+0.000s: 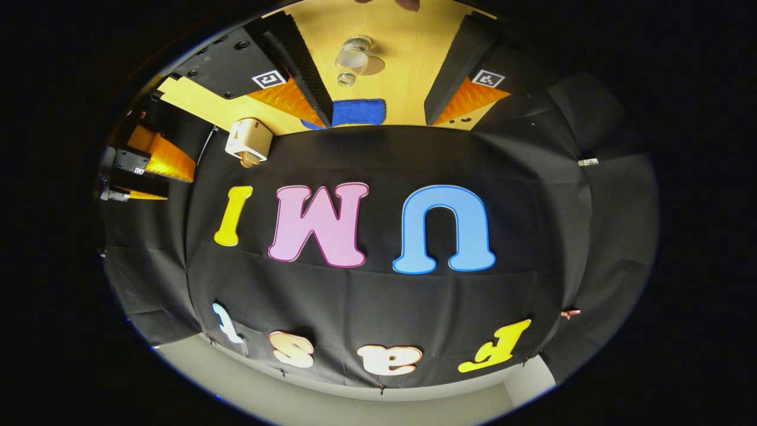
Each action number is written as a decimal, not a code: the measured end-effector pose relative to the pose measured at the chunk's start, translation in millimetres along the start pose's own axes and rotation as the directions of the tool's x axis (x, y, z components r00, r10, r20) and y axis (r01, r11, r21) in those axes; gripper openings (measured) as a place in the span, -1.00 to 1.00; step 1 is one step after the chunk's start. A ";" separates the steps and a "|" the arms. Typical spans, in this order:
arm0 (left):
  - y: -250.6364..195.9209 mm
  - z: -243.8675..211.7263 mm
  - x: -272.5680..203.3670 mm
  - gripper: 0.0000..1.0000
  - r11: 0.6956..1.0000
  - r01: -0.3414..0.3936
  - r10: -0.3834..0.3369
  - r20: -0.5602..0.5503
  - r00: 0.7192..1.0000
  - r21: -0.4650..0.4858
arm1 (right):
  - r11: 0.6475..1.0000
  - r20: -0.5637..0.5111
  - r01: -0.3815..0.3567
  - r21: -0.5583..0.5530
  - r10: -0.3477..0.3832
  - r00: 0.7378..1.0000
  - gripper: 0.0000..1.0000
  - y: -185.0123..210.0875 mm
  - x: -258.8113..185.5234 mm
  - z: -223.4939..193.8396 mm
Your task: Open the teacup lid with one hand, grasp the water bottle and pour water into the teacup with the other hand; after pouring, place the water bottle on the coaster and then close the teacup lid.
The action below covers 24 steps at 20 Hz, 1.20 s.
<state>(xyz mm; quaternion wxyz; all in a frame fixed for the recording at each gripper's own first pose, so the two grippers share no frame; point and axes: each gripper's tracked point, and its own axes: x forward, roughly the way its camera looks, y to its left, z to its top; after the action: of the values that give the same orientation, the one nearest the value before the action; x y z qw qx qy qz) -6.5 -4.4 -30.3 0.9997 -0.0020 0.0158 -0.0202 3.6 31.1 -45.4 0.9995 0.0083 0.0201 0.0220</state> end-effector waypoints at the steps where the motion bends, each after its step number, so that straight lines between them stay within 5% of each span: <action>1: -5.3 -10.9 3.1 0.95 1.000 0.011 -0.011 -0.010 1.000 -0.003 | 1.000 -0.013 -0.010 0.003 0.010 1.000 0.95 3.8 3.1 -14.0; 7: -29.5 -84.7 28.9 0.96 0.998 0.044 -0.041 -0.055 0.998 0.054 | 0.998 -0.101 -0.060 0.022 0.062 0.993 0.93 24.6 28.9 -118.3; 14: -50.1 -172.4 64.5 0.96 0.999 0.035 -0.033 -0.105 0.994 0.017 | 0.988 -0.229 -0.118 0.105 0.139 0.964 0.83 58.5 53.8 -249.0; 24: -45.0 -229.4 78.1 0.96 1.000 0.015 -0.016 -0.151 0.988 -0.010 | 0.972 -0.338 -0.144 0.183 0.200 0.920 0.31 80.6 73.0 -325.8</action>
<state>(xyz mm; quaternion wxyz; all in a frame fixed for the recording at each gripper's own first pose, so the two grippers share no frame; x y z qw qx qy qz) 62.4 -53.4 -261.9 0.9954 -0.0049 0.0916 -0.0280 59.8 119.9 -372.4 0.9699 0.0835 0.2007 0.1094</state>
